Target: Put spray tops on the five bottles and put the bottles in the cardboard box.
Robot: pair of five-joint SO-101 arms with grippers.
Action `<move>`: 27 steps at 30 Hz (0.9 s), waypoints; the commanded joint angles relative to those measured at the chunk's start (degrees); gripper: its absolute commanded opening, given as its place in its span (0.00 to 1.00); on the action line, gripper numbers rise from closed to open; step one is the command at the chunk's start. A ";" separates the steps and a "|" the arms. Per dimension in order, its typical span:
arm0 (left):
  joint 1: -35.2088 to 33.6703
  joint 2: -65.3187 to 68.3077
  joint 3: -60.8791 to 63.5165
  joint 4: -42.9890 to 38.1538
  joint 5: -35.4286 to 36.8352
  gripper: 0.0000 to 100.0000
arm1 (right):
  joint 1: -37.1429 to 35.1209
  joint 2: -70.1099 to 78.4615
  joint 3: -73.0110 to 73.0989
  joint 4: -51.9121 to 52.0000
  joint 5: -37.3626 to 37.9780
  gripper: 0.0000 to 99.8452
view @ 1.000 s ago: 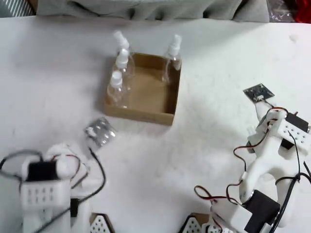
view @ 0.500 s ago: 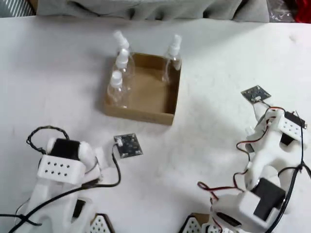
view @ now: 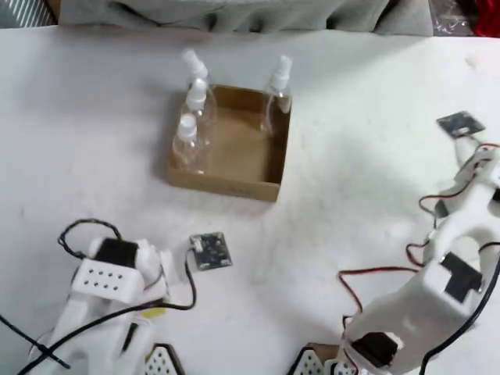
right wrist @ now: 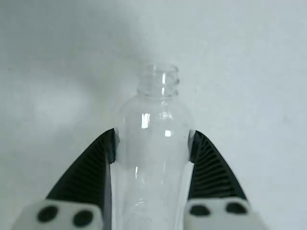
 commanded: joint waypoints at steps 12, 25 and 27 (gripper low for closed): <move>0.57 -1.10 5.36 -8.26 -0.53 0.16 | 1.19 10.95 -24.88 15.78 -0.09 0.02; -6.55 0.84 2.64 -16.09 -0.88 0.25 | 1.71 10.95 -24.88 16.48 -0.09 0.02; -6.73 4.26 2.81 -17.93 -0.88 0.25 | 1.71 10.95 -24.88 16.48 -0.09 0.02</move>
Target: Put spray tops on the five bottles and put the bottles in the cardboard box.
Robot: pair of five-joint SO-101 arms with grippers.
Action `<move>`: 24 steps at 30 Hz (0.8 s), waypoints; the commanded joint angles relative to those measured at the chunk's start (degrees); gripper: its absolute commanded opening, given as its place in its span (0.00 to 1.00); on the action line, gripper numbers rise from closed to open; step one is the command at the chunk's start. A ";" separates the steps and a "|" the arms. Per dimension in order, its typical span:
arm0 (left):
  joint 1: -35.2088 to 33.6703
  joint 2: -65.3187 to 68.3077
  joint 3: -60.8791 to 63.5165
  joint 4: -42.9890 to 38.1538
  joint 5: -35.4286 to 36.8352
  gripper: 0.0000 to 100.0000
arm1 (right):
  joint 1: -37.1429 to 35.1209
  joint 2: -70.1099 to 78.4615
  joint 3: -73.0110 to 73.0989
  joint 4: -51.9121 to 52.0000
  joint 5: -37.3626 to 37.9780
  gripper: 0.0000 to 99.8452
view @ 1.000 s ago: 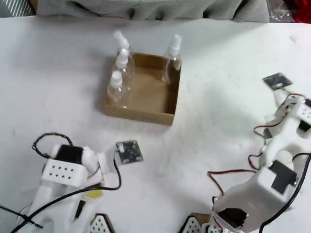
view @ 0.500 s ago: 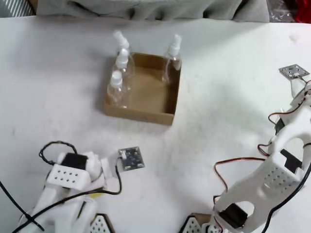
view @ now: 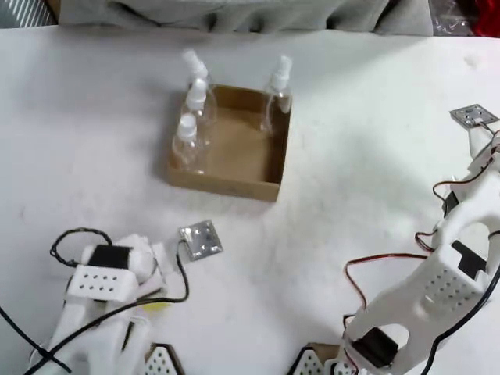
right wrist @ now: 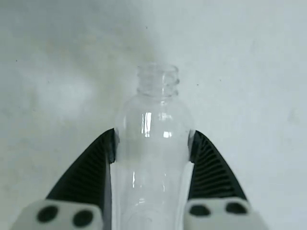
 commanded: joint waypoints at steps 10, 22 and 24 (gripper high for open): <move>-5.93 29.67 -14.33 -8.70 -0.70 0.23 | 0.22 -1.10 -2.81 0.84 -0.26 0.02; -6.02 33.01 -18.02 -8.53 -0.18 0.02 | 0.66 -1.10 -2.73 0.84 -0.26 0.02; -6.29 30.11 -18.02 -7.91 -0.09 0.02 | 0.66 -1.10 -2.55 0.84 -0.26 0.02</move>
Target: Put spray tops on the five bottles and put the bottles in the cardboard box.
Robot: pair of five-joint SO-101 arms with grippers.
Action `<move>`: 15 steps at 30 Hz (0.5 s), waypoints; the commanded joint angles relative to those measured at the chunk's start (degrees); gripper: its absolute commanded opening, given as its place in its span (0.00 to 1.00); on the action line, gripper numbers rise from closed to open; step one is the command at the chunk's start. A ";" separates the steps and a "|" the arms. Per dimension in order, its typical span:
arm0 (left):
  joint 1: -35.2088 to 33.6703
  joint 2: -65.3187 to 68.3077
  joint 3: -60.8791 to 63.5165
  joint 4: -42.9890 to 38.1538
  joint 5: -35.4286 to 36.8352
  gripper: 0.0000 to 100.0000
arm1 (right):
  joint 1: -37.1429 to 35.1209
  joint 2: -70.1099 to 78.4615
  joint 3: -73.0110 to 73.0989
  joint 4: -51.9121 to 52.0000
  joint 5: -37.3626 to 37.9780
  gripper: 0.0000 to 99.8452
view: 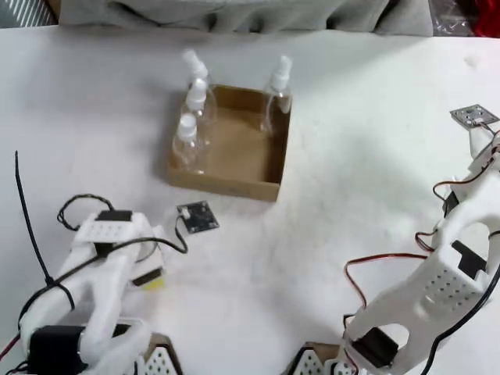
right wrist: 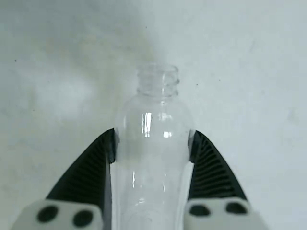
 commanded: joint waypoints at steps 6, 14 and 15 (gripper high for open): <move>-0.57 -15.34 -3.43 9.85 -0.18 0.02 | 0.57 -0.66 -2.37 0.92 -0.26 0.02; 5.93 -29.67 -3.43 13.36 8.26 0.02 | -1.19 -3.21 -2.73 6.64 -0.26 0.02; 7.16 -30.64 -3.43 12.48 10.20 0.02 | -1.54 -4.26 -2.37 7.43 -0.35 0.02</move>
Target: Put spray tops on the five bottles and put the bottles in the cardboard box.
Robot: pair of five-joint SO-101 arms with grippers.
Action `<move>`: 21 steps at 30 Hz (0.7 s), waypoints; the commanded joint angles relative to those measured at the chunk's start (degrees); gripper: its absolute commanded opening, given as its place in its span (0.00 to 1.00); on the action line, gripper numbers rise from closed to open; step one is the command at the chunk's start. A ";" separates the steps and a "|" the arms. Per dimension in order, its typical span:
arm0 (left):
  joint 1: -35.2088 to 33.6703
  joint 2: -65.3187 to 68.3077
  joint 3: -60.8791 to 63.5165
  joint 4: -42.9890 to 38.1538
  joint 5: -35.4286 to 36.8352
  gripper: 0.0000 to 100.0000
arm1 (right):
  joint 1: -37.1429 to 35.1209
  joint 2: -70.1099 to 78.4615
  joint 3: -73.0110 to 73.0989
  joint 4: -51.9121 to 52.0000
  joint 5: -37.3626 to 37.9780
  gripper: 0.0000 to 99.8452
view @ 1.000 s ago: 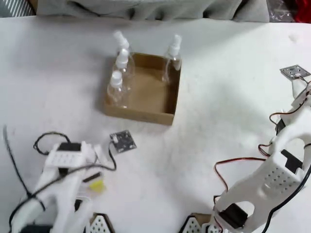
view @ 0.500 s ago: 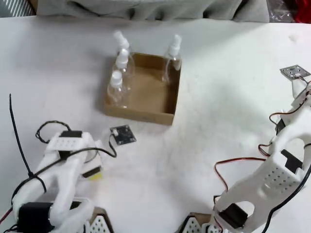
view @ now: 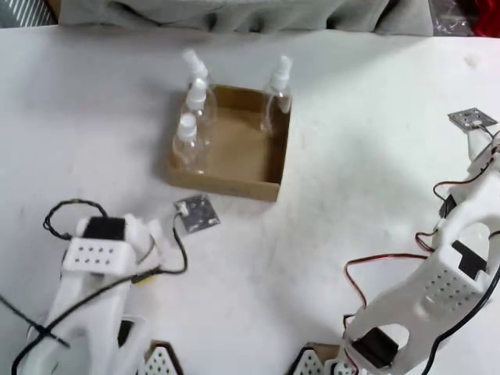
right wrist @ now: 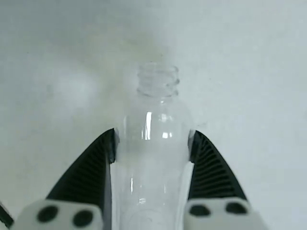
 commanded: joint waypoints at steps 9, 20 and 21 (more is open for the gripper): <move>9.63 -6.90 -3.43 -14.77 32.79 0.02 | -2.51 -10.77 -2.20 7.69 -5.36 0.02; 9.19 -6.90 -9.93 -24.26 62.24 0.02 | -7.08 -24.04 13.63 3.82 -9.23 0.02; 9.19 -6.90 -11.16 -22.95 62.86 0.02 | -7.69 -26.07 16.53 2.24 -9.67 0.02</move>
